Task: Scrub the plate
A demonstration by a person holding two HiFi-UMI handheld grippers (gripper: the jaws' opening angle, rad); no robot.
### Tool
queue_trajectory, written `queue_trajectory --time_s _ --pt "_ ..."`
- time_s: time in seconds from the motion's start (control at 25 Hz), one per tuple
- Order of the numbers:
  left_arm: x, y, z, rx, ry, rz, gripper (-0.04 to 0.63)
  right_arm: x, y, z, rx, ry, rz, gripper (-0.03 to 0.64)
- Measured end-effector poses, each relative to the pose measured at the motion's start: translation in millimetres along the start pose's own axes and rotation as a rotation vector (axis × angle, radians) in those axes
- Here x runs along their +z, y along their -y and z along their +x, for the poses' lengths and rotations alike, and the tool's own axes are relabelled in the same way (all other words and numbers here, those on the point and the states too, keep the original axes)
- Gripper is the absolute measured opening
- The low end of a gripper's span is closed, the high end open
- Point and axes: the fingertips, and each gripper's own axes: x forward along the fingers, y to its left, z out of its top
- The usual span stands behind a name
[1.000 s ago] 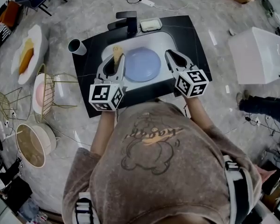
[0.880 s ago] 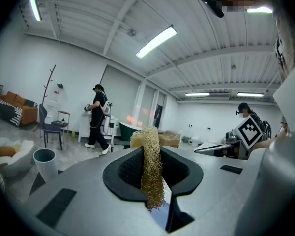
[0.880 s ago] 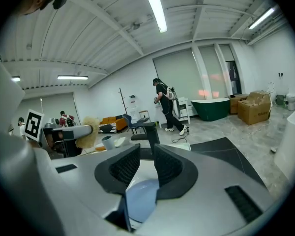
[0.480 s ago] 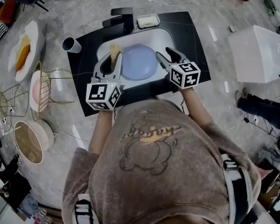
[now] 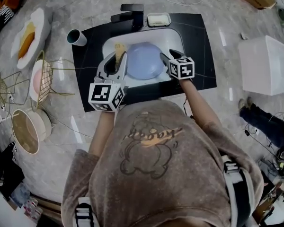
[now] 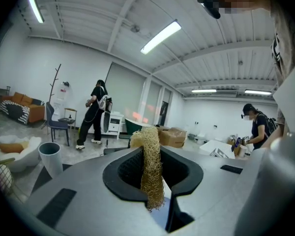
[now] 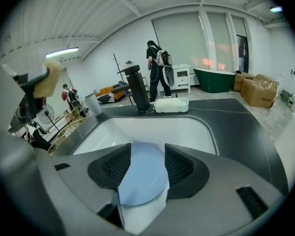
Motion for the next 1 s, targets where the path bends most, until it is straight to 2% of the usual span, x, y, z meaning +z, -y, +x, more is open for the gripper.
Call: queue_trajectory --time_s 0.28,0.72,1.0 --pt "-4 -4 0 0.044 -0.014 0.002 0.078 -33 28 52 -0.014 -0.115 0.018 0.229" --pt "-12 -26 -9 0.128 -0.056 -0.031 0.078 -91 62 106 -0.050 -0.295 0.146 0.230" --pt "-15 -33 -20 0.177 -0.074 -0.058 0.078 -101 62 127 -0.039 -0.334 0.201 0.218"
